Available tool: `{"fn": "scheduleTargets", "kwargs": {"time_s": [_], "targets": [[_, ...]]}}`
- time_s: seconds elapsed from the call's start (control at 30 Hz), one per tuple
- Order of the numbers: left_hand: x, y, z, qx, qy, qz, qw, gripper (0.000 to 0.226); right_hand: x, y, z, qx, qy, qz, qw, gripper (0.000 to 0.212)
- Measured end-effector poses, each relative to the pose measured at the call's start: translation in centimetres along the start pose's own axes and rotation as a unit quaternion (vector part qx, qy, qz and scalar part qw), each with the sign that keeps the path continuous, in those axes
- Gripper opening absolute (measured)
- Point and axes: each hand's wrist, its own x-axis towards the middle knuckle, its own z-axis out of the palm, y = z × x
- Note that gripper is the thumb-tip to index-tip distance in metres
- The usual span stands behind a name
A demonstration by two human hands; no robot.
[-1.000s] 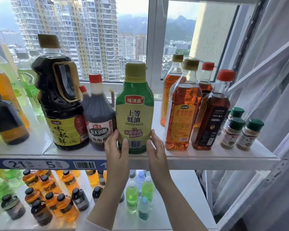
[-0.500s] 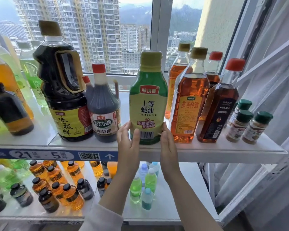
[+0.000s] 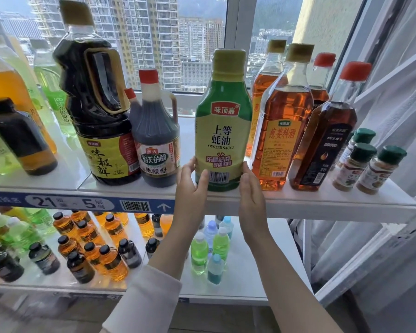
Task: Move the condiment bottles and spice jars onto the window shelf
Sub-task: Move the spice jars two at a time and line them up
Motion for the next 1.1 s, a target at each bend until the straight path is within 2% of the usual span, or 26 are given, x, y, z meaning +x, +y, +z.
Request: {"fn": "scheduleTargets", "kwargs": {"time_s": [0.4,0.53,0.63,0.7,0.8,0.87,0.97,1.1], "targets": [[0.3,-0.1,0.3,-0.010,0.000,-0.003,1.000,0.040,-0.1,0.3,-0.2,-0.019,-0.009,-0.018,1.000,0.044],[-0.2,0.5,-0.2,-0.004,-0.005,-0.005,1.000,0.041,-0.7,0.1,-0.1,-0.029,0.028,-0.045,0.998,0.040],[-1.1,0.4,-1.6,-0.013,0.046,0.022,0.999,0.035,-2.2,0.2,1.0,-0.050,0.069,-0.118,0.989,0.043],[-1.6,0.1,-3.1,-0.022,0.095,0.038,0.994,0.030,-3.0,0.5,2.2,-0.047,0.063,-0.135,0.988,0.045],[-1.3,-0.6,-5.8,-0.018,0.151,0.035,0.988,0.030,-3.6,0.5,4.9,-0.013,0.023,-0.117,0.993,0.042],[-0.6,-1.3,-7.3,-0.014,0.159,0.030,0.987,0.032,-3.6,0.2,6.8,0.004,-0.009,-0.107,0.994,0.039],[0.5,-2.1,-8.6,-0.012,0.139,0.030,0.990,0.040,-2.9,0.1,9.2,0.017,-0.033,-0.080,0.996,0.035],[1.4,-2.9,-9.1,-0.002,0.086,0.015,0.996,0.042,-1.7,0.6,11.8,0.020,-0.013,-0.045,0.999,0.035]]}}
